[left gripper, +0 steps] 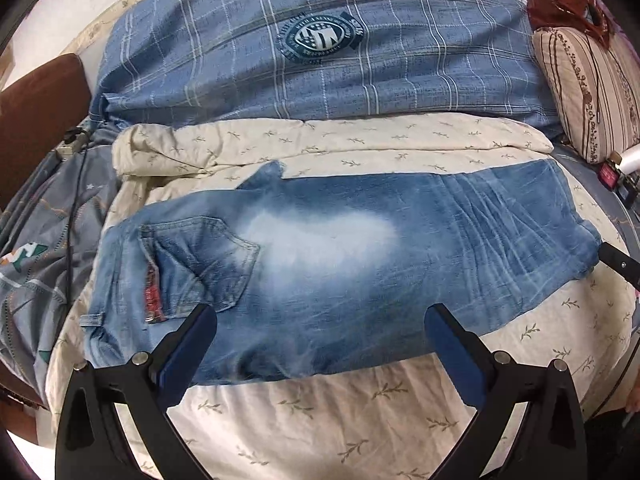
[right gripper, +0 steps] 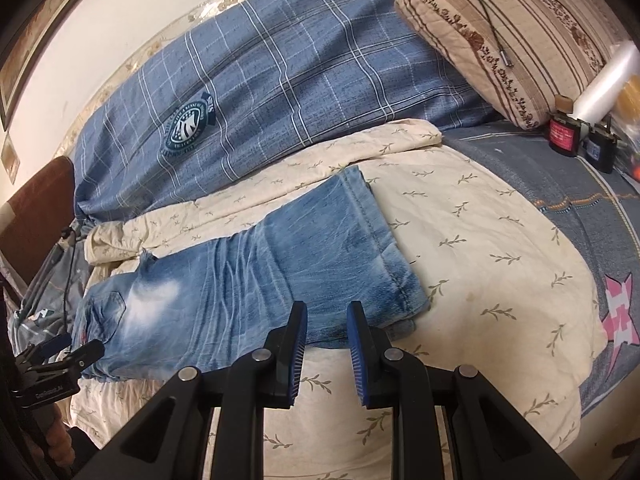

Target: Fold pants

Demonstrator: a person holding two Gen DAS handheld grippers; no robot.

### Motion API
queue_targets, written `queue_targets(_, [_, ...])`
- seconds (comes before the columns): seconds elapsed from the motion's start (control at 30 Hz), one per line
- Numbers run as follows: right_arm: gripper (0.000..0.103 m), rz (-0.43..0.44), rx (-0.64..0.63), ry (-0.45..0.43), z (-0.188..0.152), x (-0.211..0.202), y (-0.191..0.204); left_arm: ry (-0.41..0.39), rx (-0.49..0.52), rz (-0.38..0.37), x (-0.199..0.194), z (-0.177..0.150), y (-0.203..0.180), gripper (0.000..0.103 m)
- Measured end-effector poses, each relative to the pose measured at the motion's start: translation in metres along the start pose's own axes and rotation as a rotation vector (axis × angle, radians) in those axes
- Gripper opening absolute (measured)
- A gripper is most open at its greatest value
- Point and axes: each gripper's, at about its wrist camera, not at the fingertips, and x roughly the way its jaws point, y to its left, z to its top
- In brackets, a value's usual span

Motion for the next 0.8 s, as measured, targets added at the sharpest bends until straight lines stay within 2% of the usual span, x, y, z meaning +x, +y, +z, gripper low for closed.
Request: queue_targets(0.8, [0.023,-0.052,-0.048,0.042,0.003,0.024,0.014,0.032,0.045,-0.114,0.044,0.007,-0.034,0.103])
